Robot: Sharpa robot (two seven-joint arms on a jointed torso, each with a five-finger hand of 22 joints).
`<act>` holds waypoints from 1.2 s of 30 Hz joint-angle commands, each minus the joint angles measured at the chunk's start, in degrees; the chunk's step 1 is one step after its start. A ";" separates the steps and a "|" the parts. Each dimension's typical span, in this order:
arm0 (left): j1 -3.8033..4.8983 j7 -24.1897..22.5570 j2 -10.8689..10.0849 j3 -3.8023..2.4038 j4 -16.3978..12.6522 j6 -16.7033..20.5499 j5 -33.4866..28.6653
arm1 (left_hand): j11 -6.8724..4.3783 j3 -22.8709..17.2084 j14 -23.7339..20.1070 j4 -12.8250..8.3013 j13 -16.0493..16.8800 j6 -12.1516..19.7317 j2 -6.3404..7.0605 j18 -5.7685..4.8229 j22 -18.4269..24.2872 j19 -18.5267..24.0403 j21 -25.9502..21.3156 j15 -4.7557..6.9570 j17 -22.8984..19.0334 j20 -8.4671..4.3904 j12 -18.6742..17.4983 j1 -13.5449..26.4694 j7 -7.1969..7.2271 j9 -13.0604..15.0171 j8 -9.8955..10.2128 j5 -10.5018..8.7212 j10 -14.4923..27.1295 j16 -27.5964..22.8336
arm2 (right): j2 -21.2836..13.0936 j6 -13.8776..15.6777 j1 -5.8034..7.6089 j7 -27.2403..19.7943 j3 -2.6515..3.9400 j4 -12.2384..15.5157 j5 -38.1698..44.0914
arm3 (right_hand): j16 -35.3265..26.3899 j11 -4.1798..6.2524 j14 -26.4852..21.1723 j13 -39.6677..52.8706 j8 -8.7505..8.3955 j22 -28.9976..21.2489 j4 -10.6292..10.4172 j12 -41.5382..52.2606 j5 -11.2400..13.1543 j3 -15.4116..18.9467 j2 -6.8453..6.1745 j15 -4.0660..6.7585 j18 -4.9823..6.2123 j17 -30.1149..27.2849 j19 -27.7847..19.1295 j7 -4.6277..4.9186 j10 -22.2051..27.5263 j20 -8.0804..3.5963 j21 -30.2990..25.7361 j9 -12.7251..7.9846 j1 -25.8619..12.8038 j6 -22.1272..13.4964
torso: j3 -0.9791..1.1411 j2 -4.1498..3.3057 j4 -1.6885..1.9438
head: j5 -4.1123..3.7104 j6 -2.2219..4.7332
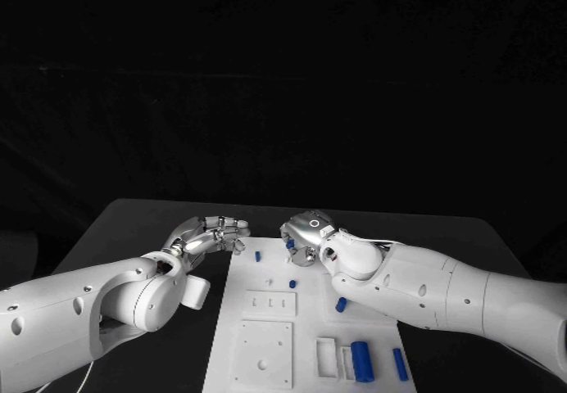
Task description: Assemble the parts on the task board
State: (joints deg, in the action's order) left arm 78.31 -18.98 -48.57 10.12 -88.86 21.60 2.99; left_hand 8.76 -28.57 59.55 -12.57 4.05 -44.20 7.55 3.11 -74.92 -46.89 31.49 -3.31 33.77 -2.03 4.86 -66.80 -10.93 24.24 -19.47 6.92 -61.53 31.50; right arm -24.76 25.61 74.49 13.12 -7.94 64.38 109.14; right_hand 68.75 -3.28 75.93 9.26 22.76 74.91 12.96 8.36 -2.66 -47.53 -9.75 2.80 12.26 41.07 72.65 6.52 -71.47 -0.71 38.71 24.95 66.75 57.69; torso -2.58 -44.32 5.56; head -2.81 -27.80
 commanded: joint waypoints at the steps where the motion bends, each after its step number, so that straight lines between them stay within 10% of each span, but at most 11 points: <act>1: 0.13 -0.37 0.17 -0.06 -0.17 -0.69 0.36 | 0.34 -0.10 0.21 -0.21 -0.05 -0.19 -0.05 0.80 -1.02 -0.10 0.26 0.02 0.08 -0.35 -0.31 0.73 0.08 -0.09 0.39 -0.33 -0.16 -0.18 | 0.23 -0.75 -0.02 0.42 0.02 -0.26 1.11 | 0.34 0.49 -1.14 0.09 0.09 1.16 0.01 0.16 -0.14 -0.39 -0.33 0.89 2.74 -0.06 0.25 -0.10 -3.01 0.01 0.33 0.26 0.08 0.44 | -0.10 -0.16 0.02 | -0.06 -0.01; 24: 0.13 -0.27 0.76 -0.03 0.60 -0.80 0.37 | 0.32 -0.17 0.22 -0.28 -0.04 -0.19 -0.10 0.77 -1.01 -0.08 0.31 0.03 0.16 -0.35 -0.41 0.86 0.10 -0.12 0.42 -0.35 -0.18 -0.22 | -0.03 -2.67 -0.05 1.72 0.01 -0.56 2.33 | 0.41 0.49 -1.16 0.17 0.06 1.15 0.01 0.14 -0.14 -0.54 -0.45 0.88 2.74 -0.11 0.23 -0.11 -2.97 0.04 0.37 0.27 0.12 0.46 | -0.25 -0.38 -0.14 | -0.18 -0.62; 27: 0.13 -0.28 0.77 -0.02 0.64 -0.82 0.37 | 0.32 -0.18 0.22 -0.29 -0.04 -0.19 -0.12 0.77 -1.01 -0.08 0.32 0.03 0.18 -0.36 -0.42 0.88 0.10 -0.13 0.42 -0.35 -0.19 -0.22 | -0.14 -2.11 -0.05 2.48 0.01 -0.27 2.89 | 0.42 0.49 -1.17 0.18 0.05 1.15 0.02 0.14 -0.14 -0.56 -0.47 0.88 2.74 -0.11 0.22 -0.11 -2.97 0.05 0.38 0.28 0.14 0.47 | -0.21 -0.39 0.42 | -0.68 -0.64; 36: 0.13 -0.27 0.73 -0.02 0.64 -0.79 0.37 | 0.32 -0.20 0.22 -0.33 -0.04 -0.19 -0.12 0.77 -1.00 -0.07 0.34 0.03 0.21 -0.36 -0.46 0.91 0.11 -0.14 0.43 -0.35 -0.19 -0.24 | -0.12 -2.39 -0.04 2.40 0.01 -0.29 2.81 | 0.45 0.49 -1.19 0.22 0.06 1.15 0.04 0.14 -0.14 -0.66 -0.57 0.89 2.74 -0.14 0.22 -0.14 -2.97 0.09 0.42 0.29 0.20 0.52 | -0.26 -0.50 0.37 | -0.57 -0.55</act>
State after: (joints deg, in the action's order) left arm 78.34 -18.89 -47.94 10.14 -88.11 21.58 3.10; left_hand 8.66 -28.71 59.56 -12.70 4.05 -44.20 7.31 3.12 -74.95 -46.89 31.49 -3.31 33.91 -2.01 4.65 -66.56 -10.93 24.15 -19.26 6.93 -61.61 31.50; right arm -24.88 24.56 74.50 14.97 -7.89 64.12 110.95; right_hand 68.95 -3.26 76.03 9.41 22.62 74.90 12.96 8.30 -2.65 -47.84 -10.26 2.90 12.27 41.02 72.65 6.35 -71.49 -0.51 38.94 25.06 66.24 57.75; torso -2.81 -44.75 5.95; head -3.44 -28.38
